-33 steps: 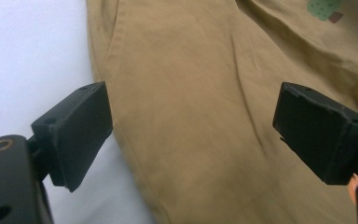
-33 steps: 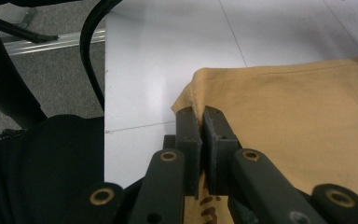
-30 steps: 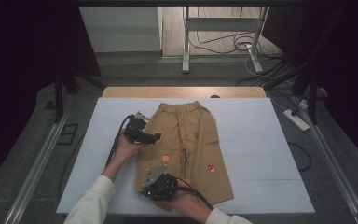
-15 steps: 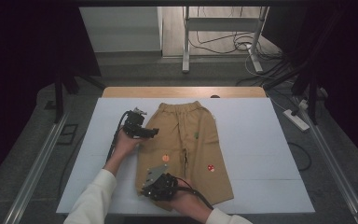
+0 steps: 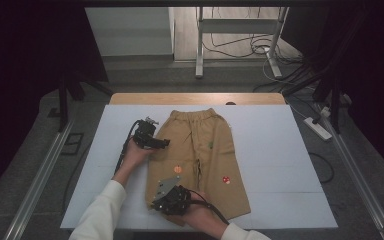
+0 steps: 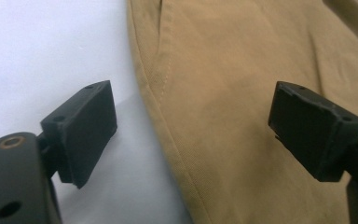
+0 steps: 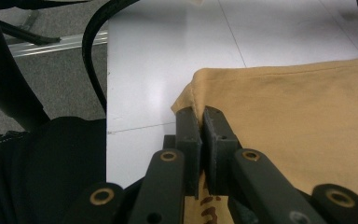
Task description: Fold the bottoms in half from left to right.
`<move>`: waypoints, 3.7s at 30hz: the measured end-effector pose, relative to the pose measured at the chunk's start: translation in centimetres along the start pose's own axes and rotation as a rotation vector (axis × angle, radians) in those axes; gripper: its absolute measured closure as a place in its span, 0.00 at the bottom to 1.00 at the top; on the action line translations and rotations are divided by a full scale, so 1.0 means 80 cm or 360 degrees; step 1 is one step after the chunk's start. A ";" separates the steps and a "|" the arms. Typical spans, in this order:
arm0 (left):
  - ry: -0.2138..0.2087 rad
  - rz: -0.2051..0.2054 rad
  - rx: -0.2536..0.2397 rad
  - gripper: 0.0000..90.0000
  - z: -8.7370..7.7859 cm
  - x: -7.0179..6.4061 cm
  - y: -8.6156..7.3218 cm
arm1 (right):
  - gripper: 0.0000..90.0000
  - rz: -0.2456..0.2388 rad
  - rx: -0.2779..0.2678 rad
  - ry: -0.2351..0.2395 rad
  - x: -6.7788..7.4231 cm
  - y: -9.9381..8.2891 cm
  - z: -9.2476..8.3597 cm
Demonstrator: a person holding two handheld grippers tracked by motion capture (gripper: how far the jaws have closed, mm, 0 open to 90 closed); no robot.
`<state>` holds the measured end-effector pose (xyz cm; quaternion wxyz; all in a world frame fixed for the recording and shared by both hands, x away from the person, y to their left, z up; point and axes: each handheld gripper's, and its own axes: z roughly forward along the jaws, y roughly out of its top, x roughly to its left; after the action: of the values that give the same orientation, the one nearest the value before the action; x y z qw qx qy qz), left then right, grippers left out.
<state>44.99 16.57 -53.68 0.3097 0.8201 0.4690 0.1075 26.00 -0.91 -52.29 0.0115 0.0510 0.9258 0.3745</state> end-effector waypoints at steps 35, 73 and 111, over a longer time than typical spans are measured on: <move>-0.0241 0.0099 -0.0130 0.93 -0.045 -0.019 0.012 | 0.95 -0.0018 -0.0046 0.0016 0.001 0.005 -0.008; -0.0310 -0.0041 -0.0377 0.93 -0.112 0.005 0.012 | 0.95 -0.0083 -0.0222 -0.0010 0.008 0.031 -0.050; -0.0287 -0.0011 -0.0341 0.93 -0.086 -0.007 0.009 | 0.95 0.0113 -0.0128 -0.0084 -0.018 -0.035 -0.079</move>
<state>41.96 18.62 -47.79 0.4368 0.7871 0.4278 0.0818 26.83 -7.41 -49.70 0.0247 0.0932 0.9070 0.4100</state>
